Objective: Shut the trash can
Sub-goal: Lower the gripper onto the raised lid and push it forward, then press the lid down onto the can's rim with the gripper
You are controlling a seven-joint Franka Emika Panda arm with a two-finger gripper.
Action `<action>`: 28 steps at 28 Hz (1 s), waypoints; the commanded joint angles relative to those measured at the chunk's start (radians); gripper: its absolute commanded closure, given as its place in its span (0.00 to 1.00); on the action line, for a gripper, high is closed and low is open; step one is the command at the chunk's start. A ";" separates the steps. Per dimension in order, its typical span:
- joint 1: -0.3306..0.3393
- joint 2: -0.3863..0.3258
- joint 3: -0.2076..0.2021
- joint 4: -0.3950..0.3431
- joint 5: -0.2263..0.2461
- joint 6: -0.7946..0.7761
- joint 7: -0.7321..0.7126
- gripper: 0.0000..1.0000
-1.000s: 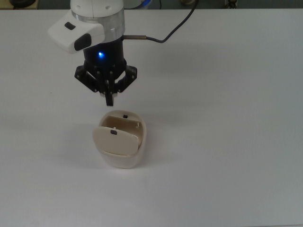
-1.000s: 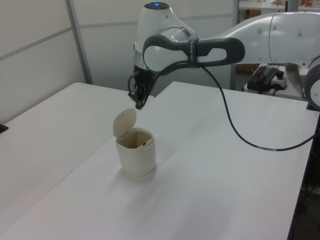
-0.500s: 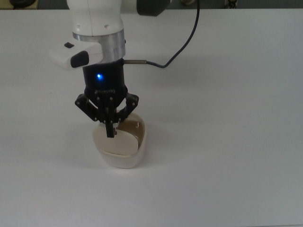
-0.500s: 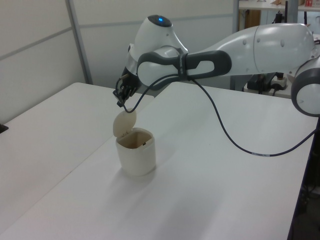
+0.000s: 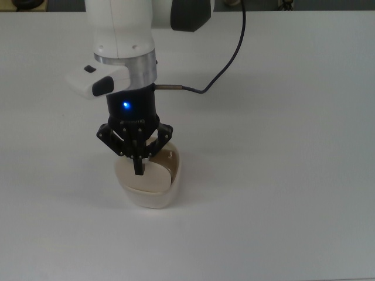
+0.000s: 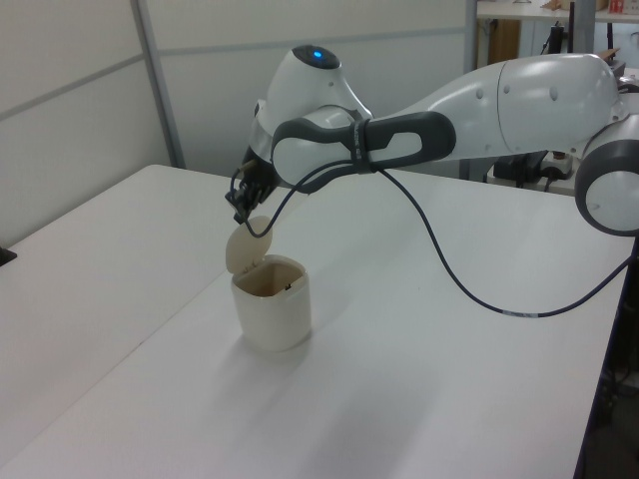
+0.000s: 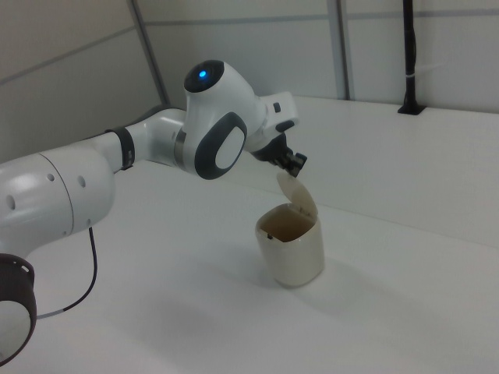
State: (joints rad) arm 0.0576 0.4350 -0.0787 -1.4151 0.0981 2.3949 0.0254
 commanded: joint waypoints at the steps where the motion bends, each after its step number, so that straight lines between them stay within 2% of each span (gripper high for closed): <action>1: 0.004 -0.013 0.000 -0.025 0.008 -0.135 0.008 1.00; 10: 0.004 -0.015 0.004 -0.031 0.008 -0.305 -0.004 1.00; 28: 0.013 0.008 0.005 -0.088 -0.017 -0.310 -0.007 1.00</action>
State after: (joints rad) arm 0.0630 0.4394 -0.0751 -1.4754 0.0938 2.0946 0.0240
